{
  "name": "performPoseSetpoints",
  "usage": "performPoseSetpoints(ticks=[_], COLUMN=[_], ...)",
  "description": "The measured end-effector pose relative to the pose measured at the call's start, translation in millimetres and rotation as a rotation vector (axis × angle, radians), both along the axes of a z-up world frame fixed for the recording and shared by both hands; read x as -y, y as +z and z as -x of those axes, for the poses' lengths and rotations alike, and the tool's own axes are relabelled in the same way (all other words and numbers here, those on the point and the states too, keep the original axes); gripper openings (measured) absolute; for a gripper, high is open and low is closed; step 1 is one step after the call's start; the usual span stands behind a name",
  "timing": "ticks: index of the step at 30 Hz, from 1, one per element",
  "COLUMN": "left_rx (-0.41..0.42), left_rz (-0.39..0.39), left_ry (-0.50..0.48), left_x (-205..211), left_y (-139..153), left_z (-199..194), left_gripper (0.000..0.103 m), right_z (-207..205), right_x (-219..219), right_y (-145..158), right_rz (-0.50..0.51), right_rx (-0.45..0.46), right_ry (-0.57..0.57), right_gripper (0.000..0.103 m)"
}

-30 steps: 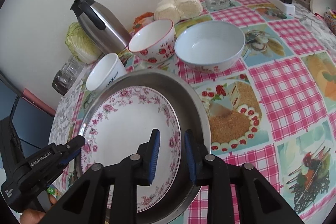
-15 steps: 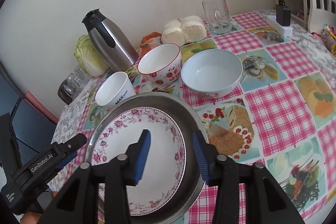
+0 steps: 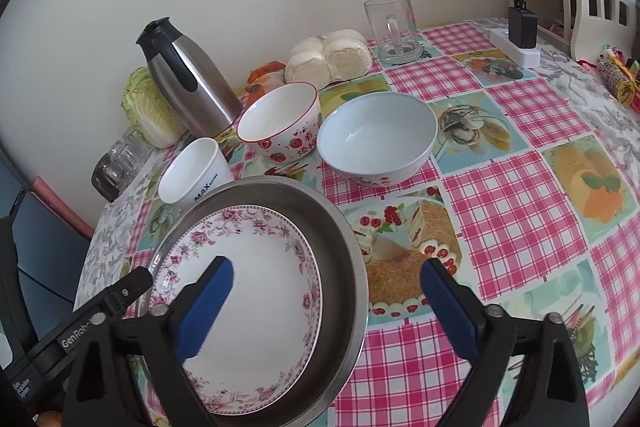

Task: Organize plates and bowls
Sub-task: 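Move both open tools toward the large red-rimmed white bowl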

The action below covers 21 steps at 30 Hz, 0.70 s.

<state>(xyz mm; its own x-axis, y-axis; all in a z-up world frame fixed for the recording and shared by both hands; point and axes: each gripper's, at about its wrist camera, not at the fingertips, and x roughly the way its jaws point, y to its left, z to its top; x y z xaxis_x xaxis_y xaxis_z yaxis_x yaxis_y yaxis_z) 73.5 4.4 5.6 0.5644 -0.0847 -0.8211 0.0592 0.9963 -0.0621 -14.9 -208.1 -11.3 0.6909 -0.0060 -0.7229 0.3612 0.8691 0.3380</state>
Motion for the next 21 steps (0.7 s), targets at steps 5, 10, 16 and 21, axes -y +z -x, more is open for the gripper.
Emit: performPoseSetpoints(ticks=[5,10,16,21], left_rx=[0.011,0.02,0.017,0.03], left_rz=[-0.03,-0.042,-0.053,-0.052], left_ry=[0.027,0.049,0.041,0.04], left_x=[-2.4,-6.4,-4.5,-2.7], left_y=[-0.2,0.6,-0.9,0.4], left_z=[-0.1,-1.1,-1.8,-0.9], left_gripper=[0.102,0.102,0.102,0.102], right_z=[0.2,0.1,0.2,2.3], right_x=[1.1,0.4,-0.6,-0.5], right_y=[-0.4,-1.0,-1.0,2.1], right_rz=[0.007,0.041,0.055,0.072], right_rx=[0.0,-0.01,-0.005,0.022], right_ry=[-0.006,-0.011,-0.004,-0.013], right_gripper=[0.103,0.103,0.103,0.103])
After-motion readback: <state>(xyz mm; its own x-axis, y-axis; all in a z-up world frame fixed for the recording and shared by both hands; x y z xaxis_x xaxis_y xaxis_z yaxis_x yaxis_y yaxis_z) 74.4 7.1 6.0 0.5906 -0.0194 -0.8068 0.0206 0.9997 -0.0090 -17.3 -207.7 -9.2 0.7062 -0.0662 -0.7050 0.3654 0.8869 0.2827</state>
